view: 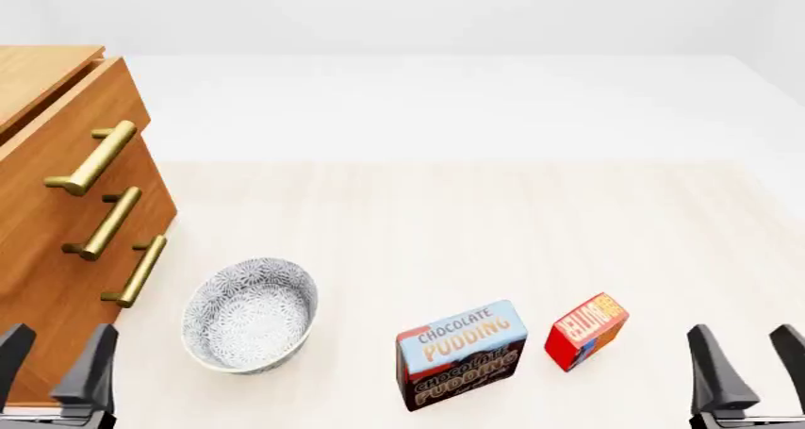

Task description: Put the butter at the back in the top drawer of the cabinet and close it.

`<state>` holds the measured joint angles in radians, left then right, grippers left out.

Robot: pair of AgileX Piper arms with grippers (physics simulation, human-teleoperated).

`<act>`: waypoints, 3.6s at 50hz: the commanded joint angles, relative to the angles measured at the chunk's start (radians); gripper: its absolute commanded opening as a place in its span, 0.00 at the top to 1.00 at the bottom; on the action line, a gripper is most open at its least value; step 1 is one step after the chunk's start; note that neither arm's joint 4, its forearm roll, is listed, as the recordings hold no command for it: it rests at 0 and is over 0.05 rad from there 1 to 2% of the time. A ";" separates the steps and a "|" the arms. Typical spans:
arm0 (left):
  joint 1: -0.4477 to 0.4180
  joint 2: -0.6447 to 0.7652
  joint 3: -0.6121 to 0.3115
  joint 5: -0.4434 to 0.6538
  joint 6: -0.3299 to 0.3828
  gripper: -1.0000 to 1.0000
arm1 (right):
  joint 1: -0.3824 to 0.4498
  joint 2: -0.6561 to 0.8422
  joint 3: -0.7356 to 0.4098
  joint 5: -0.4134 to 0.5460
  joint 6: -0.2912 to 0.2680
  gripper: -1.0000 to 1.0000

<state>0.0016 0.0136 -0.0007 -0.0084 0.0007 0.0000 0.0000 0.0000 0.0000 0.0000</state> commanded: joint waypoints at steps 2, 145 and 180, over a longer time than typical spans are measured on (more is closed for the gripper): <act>0.003 0.045 0.000 -0.026 0.005 0.00 | 0.000 0.000 0.000 0.000 0.000 0.00; -0.050 0.459 -0.426 0.129 1.157 0.00 | 0.000 0.000 0.000 0.000 0.000 0.00; 0.000 0.599 -0.368 -0.093 1.301 0.00 | 0.000 0.000 0.000 0.000 0.000 0.00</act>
<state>-0.0072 0.5749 -0.3785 -0.0471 1.2724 0.0000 0.0000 0.0000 0.0000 0.0000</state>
